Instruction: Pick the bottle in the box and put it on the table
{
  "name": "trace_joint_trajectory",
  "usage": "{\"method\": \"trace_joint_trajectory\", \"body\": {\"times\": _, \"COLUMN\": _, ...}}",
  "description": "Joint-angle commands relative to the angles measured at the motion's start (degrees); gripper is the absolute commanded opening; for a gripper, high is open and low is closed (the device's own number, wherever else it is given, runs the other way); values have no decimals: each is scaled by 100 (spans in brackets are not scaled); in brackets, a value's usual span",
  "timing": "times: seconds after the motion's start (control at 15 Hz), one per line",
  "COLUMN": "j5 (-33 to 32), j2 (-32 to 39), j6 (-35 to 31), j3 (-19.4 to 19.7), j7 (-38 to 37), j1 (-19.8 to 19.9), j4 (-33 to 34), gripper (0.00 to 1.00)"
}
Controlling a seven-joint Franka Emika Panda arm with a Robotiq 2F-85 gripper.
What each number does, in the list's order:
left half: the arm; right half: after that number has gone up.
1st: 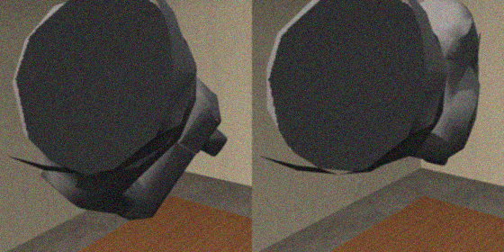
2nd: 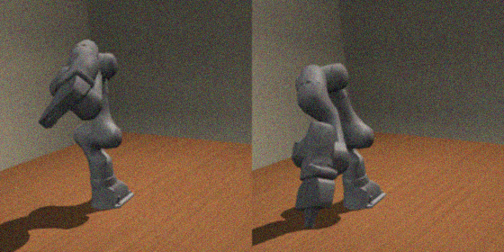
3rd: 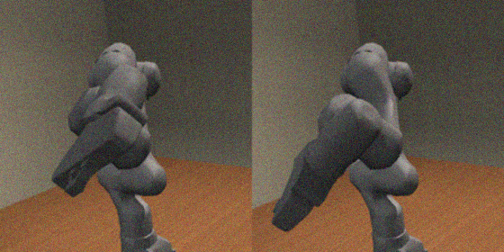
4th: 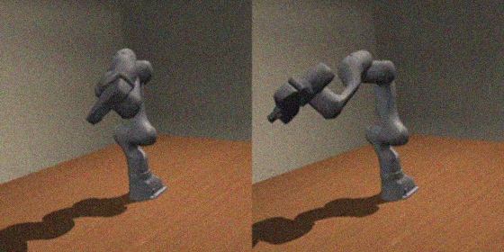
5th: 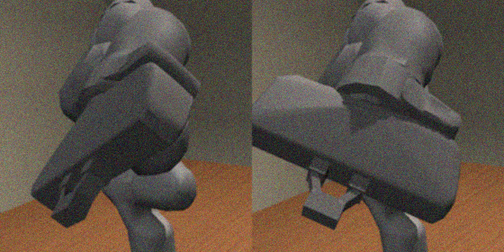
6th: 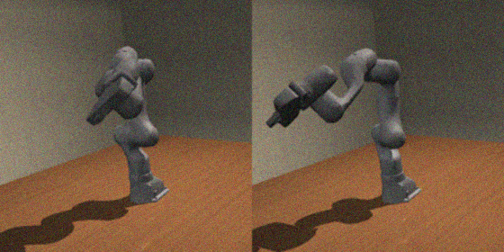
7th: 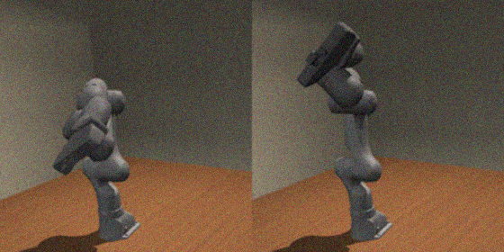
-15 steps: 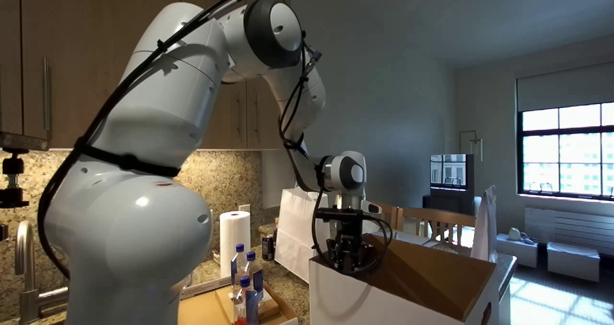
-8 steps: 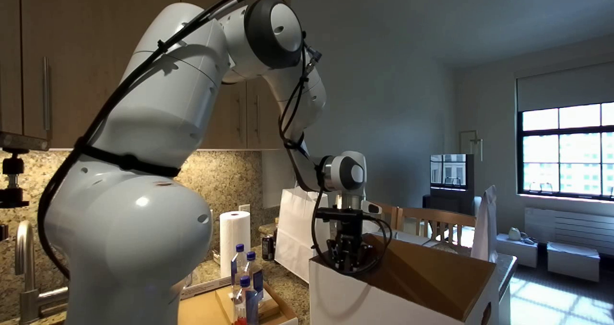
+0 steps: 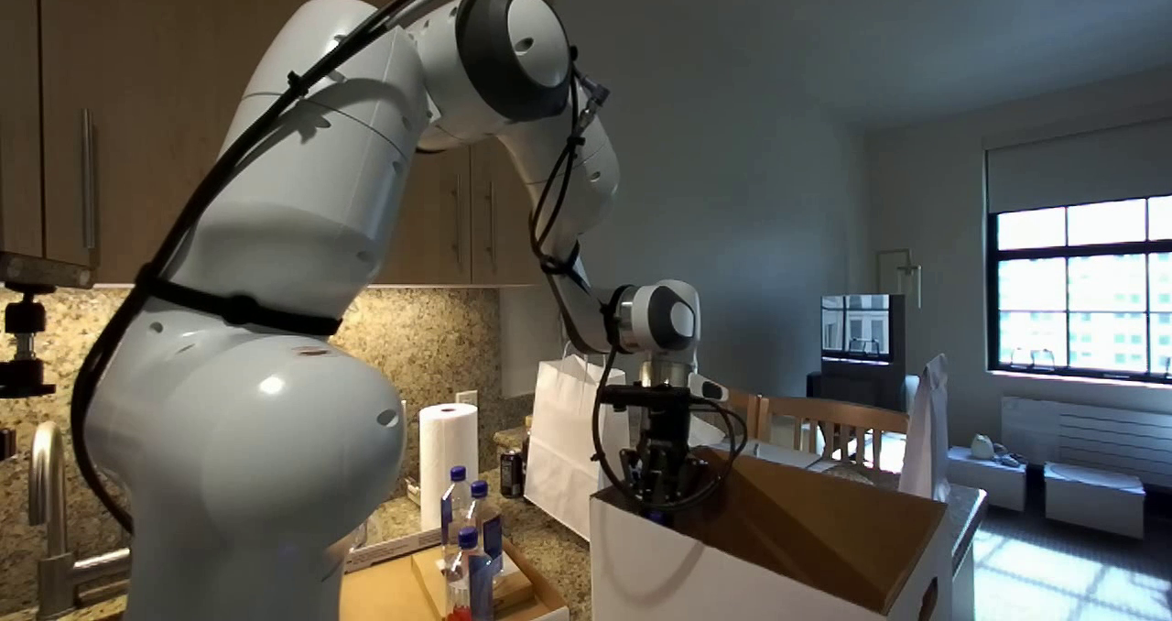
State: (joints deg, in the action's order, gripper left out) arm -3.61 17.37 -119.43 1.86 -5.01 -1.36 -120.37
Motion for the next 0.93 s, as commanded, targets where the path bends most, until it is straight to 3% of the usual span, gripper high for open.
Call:
{"method": "trace_joint_trajectory", "body": {"times": 0.0, "j5": 180, "j2": -348, "j6": 743, "j3": -21, "j7": -68, "j1": 68, "j4": 28, "gripper": 14}}
{"method": "trace_joint_trajectory", "body": {"times": 0.4, "j5": 445, "j2": -852, "j6": 1877, "j3": -24, "j7": -81, "j1": 85, "j4": 263, "gripper": 14}}
{"method": "trace_joint_trajectory", "body": {"times": 0.87, "j5": 829, "j2": -1962, "j6": 2076, "j3": -76, "j7": -232, "j1": 31, "j4": -90, "gripper": 14}}
